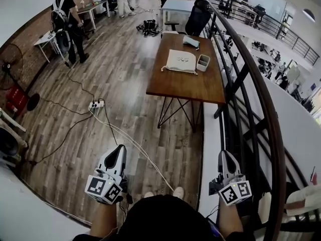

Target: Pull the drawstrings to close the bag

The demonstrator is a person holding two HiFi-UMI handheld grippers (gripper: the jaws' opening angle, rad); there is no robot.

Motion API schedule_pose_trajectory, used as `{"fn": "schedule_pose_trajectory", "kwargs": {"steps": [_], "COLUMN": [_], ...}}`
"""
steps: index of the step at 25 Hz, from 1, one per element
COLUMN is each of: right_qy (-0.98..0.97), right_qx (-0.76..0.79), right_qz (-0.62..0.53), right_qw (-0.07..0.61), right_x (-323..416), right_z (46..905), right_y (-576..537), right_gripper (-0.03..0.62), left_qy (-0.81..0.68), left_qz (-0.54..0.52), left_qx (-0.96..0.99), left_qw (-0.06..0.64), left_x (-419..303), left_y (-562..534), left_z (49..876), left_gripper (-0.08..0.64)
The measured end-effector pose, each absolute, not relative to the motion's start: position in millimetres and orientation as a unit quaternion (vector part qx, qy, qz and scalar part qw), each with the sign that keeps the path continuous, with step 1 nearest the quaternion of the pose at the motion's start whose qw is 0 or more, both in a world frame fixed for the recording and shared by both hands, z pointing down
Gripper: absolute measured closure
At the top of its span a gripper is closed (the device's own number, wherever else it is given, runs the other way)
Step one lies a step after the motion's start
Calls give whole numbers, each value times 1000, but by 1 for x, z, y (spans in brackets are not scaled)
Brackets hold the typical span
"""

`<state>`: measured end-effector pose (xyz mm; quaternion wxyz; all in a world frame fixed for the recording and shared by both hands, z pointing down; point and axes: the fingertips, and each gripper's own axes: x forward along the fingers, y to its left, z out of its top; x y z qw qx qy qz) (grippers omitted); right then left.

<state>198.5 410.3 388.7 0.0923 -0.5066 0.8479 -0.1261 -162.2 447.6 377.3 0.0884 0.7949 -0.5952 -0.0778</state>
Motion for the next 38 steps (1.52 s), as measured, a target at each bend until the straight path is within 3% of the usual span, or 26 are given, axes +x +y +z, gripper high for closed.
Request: {"fn": "schedule_pose_trajectory", "kwargs": {"steps": [19, 21, 22, 23, 28, 32, 38], "right_qy": [855, 858, 859, 859, 853, 846, 840], "right_qx": [-501, -497, -495, -494, -510, -523, -538], "right_qz": [-85, -82, -79, -76, -61, -51, -41], "right_qw": [99, 104, 106, 107, 96, 84, 58], "right_x": [147, 138, 133, 128, 112, 109, 119], "right_z": [366, 364, 362, 361, 358, 357, 359], "right_y": [424, 427, 429, 431, 438, 442, 442], "right_gripper": [574, 523, 438, 384, 310, 253, 253], "left_qy": [-582, -576, -573, -571, -562, -552, -538], "left_qz": [-91, -91, -90, -90, -93, -90, -89], "left_qx": [804, 809, 812, 813, 819, 825, 832], "left_qw": [76, 70, 69, 68, 70, 80, 95], "left_x": [-188, -191, -193, -195, -206, -208, -204], "left_y": [457, 458, 457, 457, 456, 452, 441], "left_z": [365, 363, 362, 362, 362, 369, 378], "left_gripper": [543, 538, 493, 387, 264, 249, 249]}}
